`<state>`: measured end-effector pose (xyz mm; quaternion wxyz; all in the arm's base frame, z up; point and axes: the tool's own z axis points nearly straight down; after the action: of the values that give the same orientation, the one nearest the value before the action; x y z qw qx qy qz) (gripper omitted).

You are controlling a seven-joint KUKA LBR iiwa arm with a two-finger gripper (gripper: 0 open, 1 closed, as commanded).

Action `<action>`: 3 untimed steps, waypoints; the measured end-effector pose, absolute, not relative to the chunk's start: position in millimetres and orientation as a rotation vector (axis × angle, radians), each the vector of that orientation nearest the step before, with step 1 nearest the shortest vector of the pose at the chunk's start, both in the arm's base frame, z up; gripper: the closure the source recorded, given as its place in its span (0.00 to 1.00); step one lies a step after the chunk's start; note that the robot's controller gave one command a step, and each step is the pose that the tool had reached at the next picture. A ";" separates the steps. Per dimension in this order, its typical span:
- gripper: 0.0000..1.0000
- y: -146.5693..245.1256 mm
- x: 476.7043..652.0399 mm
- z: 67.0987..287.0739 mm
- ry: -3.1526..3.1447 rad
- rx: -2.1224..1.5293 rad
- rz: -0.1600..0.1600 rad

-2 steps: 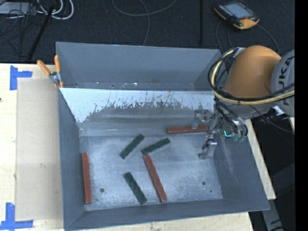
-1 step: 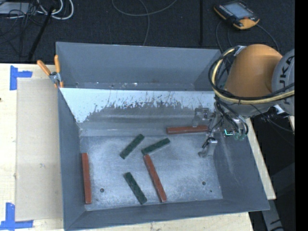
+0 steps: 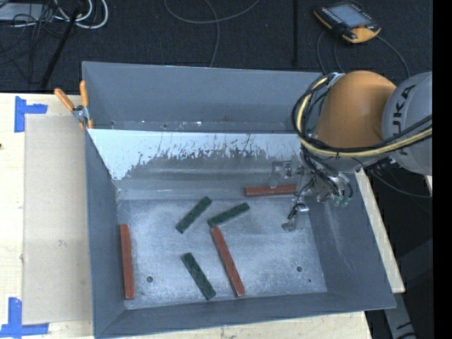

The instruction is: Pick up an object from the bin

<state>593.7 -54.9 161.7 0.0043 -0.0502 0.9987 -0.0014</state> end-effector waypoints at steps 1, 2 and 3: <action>0.00 9.4 588.6 163.4 3.122 -0.405 0.001; 0.00 37.2 599.6 182.0 3.124 -0.289 0.005; 0.00 31.6 597.7 134.4 3.134 0.052 0.002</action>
Offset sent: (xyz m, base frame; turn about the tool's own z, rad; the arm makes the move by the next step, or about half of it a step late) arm 0.0146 0.0843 0.0282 0.1094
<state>597.7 31.6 134.4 0.0036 0.0165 0.9999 0.0006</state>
